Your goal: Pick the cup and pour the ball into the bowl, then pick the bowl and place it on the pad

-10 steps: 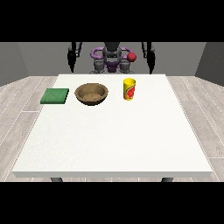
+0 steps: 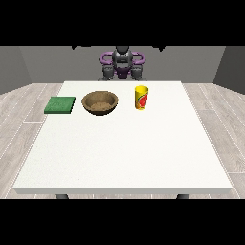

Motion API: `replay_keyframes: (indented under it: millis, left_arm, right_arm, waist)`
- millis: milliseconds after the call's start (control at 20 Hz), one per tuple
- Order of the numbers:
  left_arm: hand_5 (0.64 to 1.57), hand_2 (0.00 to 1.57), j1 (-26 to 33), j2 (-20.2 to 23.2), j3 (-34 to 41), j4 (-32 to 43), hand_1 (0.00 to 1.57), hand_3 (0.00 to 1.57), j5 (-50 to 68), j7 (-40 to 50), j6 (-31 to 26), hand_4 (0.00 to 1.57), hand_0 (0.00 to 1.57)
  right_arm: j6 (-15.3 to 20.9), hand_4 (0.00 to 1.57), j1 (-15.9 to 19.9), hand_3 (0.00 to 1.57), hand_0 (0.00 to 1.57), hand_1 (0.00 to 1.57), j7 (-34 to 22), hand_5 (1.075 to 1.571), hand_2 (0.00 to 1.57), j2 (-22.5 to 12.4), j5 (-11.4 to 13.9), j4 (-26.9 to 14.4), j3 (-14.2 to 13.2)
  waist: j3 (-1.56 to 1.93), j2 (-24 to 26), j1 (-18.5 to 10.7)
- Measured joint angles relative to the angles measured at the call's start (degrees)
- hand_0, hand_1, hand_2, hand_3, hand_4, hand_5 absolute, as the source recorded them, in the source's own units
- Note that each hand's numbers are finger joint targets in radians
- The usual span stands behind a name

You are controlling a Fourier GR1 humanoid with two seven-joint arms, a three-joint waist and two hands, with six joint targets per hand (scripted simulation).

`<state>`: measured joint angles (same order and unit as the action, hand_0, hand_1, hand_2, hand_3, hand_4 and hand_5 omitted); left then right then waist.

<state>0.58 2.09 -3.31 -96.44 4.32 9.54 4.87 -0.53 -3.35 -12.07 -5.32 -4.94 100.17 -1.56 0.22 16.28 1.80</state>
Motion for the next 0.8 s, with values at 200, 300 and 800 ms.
replay_keyframes:
  millis: [200, 300, 800]
  left_arm:
    - [1.563, 0.00, -1.1, -1.3, -3.0, -5.6, 0.00, 0.00, -0.2, 9.6, 5.0, 0.60, 0.00]
    - [1.559, 0.00, -3.4, -1.6, -4.5, -7.9, 0.00, 0.00, -1.4, 12.6, 7.7, 0.57, 0.00]
    - [1.513, 0.00, -14.0, -1.9, -3.4, -3.9, 0.00, 0.00, -5.5, 2.9, 10.3, 0.55, 0.00]
  right_arm:
    - [2.4, 0.82, -0.3, 0.00, 0.00, 0.00, -9.0, 1.540, 0.00, 1.0, -1.2, 6.0, 0.8]
    - [3.0, 0.77, 0.0, 0.00, 0.00, 0.00, -11.2, 1.544, 0.00, 1.0, -1.6, 9.0, 0.7]
    - [2.3, 0.71, 6.0, 0.00, 0.00, 0.00, -4.1, 1.542, 0.00, 1.6, -2.0, 11.0, -0.5]
  waist:
    - [-0.13, 3.1, 0.6]
    - [-0.16, 1.8, 1.0]
    - [-0.21, -16.4, 2.8]
